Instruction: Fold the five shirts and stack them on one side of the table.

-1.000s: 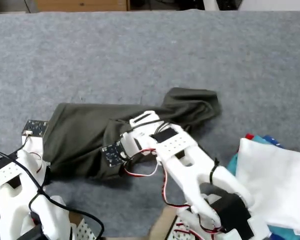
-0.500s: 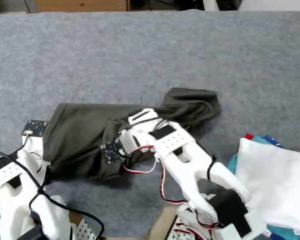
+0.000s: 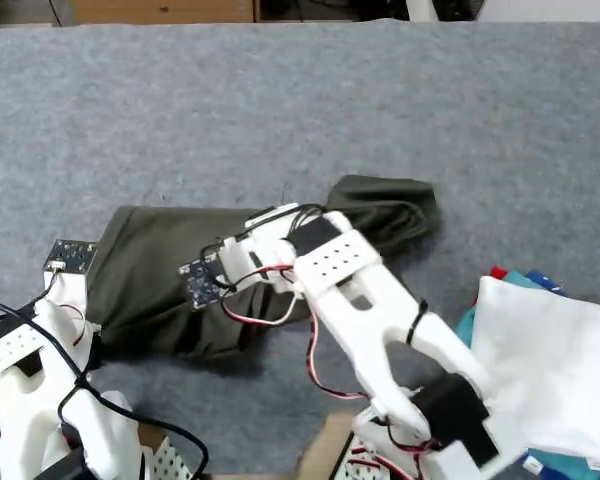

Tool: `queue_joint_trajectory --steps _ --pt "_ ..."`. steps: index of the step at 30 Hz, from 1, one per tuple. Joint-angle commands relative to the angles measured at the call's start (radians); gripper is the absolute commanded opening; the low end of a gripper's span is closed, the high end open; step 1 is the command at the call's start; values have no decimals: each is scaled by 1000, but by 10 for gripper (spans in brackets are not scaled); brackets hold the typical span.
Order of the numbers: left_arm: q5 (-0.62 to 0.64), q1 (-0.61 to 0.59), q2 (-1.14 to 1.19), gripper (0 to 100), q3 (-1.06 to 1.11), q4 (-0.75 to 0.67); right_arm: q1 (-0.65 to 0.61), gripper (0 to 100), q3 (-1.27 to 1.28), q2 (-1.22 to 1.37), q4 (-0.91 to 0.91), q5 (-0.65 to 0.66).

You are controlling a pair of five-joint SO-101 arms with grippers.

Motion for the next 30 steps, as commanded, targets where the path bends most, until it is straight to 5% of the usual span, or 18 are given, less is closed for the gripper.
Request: queue_joint_trajectory --steps 1,16,22,30 --pt "2 11 -8 19 2 -29 -12 193 -24 61 -81 -18" --pt "2 9 -8 19 0 -31 8 186 -76 186 -91 -20" --pt "2 -6 -8 19 -6 -31 13 45 -79 179 -92 -23" --pt "2 -8 -8 19 -6 -31 15 11 -82 177 -100 -25"
